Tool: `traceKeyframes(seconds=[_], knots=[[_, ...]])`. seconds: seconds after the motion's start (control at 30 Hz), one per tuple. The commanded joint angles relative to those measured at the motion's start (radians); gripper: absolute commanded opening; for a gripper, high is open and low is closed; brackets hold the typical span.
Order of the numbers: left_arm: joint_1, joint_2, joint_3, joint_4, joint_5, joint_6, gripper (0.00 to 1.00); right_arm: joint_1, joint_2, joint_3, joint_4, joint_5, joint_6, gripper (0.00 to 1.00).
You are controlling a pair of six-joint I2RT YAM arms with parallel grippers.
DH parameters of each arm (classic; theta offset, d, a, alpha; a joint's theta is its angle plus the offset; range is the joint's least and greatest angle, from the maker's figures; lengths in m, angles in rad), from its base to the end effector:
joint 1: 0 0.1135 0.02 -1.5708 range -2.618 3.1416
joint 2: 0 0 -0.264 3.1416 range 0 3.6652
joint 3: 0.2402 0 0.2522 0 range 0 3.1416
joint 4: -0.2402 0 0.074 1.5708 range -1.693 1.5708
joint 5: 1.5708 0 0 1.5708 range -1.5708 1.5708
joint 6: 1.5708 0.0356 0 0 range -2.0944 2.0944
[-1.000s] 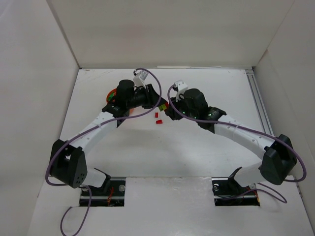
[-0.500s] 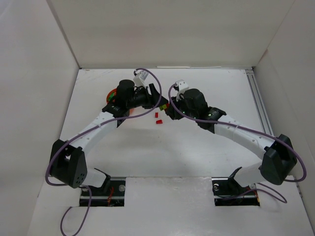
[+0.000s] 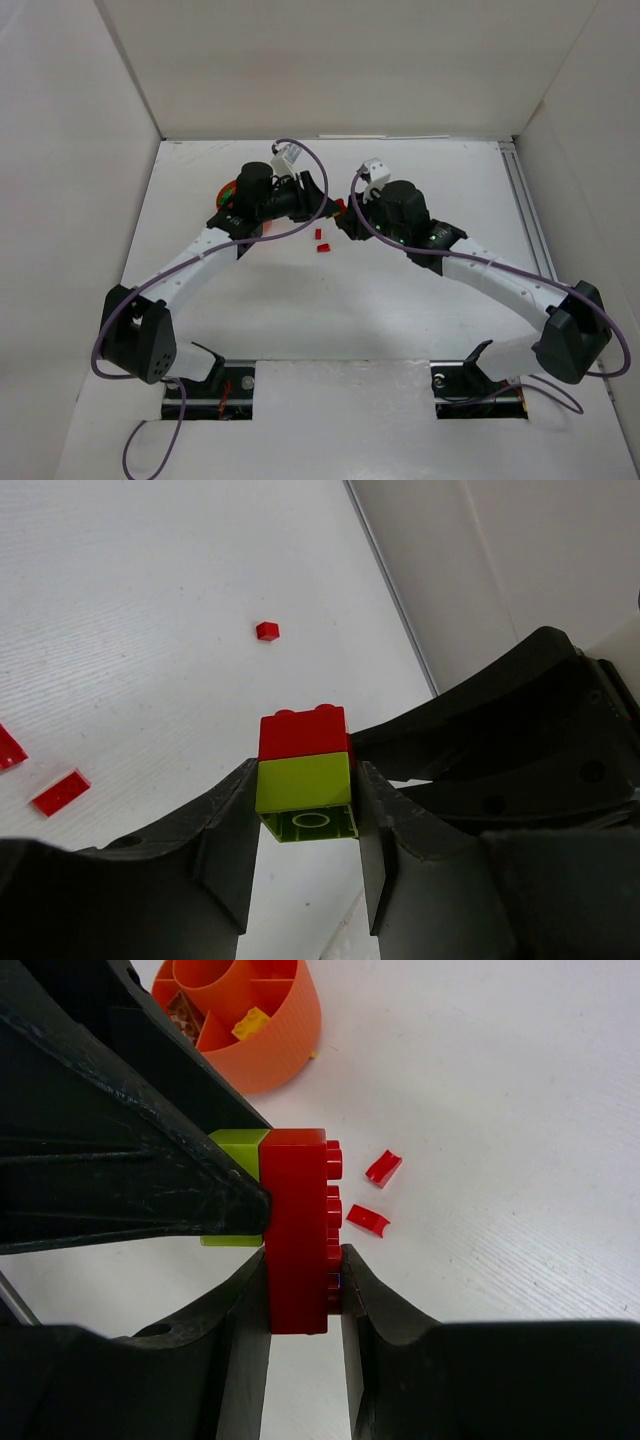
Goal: Sort the legos into containers by color
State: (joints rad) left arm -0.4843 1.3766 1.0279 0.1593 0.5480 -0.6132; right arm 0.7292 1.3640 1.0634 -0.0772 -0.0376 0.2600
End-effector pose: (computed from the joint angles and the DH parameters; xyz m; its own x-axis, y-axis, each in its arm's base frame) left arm 0.2766 -0.1665 0.3256 -0.6256 -0.2259 -0.7467 0.5995 0.4734 -0.6454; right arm 0.2373 0.2138 0.3162 -0.4437 -0.0519 -0.8947 -0.5979 0.7608 0.2524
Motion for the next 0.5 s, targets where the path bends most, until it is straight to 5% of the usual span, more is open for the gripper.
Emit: traceKeyframes(seconds=[0.0, 0.1, 0.47], knots=[[-0.002, -0.025, 0.003, 0.023, 0.041, 0.004, 0.13, 0.015, -0.002, 0.023, 0.140, -0.031, 0.018, 0.03], [-0.002, -0.036, 0.003, 0.023, 0.041, 0.004, 0.00, 0.015, -0.002, 0.023, 0.140, 0.022, 0.028, 0.03], [0.076, -0.142, -0.065, -0.105, -0.016, 0.004, 0.00, -0.190, -0.045, -0.005, 0.103, 0.176, 0.070, 0.03]])
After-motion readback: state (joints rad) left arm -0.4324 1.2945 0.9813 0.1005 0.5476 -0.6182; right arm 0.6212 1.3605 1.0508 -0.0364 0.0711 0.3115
